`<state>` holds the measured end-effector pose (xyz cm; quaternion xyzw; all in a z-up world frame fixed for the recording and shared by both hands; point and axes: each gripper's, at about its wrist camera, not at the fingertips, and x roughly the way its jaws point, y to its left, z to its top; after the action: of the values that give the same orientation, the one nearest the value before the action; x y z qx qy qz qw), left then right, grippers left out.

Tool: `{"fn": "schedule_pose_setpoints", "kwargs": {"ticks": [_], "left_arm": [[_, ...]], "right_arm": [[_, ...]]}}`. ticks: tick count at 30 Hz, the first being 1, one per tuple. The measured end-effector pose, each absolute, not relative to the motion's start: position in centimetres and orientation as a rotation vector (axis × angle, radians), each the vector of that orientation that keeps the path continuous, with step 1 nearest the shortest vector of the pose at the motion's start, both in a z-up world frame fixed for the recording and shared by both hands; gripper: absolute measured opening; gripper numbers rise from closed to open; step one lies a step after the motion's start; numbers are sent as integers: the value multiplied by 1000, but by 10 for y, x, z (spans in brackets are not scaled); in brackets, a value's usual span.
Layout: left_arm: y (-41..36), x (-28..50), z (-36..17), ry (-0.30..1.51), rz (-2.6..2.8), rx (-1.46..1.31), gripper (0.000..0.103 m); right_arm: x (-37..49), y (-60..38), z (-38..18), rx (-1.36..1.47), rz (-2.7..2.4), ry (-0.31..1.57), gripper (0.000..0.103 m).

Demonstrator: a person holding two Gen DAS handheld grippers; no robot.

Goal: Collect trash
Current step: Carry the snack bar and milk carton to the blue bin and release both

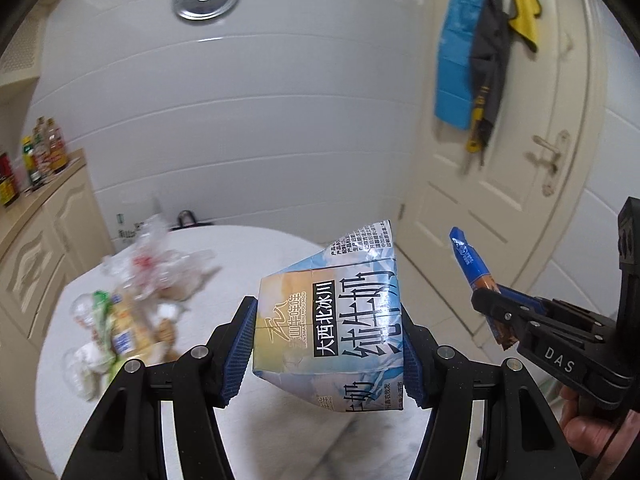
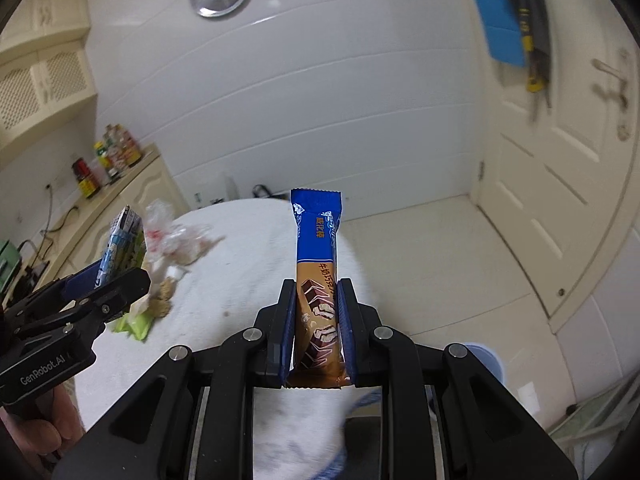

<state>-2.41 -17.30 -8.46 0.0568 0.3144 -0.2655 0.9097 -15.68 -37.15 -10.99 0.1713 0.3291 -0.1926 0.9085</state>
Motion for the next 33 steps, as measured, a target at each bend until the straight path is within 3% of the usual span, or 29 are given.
{"fn": "schedule_pose_setpoints", "kwargs": {"ticks": [8,27,29,33], "left_arm": [[-274,-26,-107,715,-744,194,59],[-455,55,-233,978,-873,417,60],[-472,64,-246,999,-869,449,67],[-490,82,-264,1017,-834,485,92]], "right_arm": [[-219,-445,-125,436,-584,685,20],[-260,-575,-258,715,-731,859,20],[-260,-584,-269,743,-735,867,22],[-260,-601,-285,777,-749,880,27]]}}
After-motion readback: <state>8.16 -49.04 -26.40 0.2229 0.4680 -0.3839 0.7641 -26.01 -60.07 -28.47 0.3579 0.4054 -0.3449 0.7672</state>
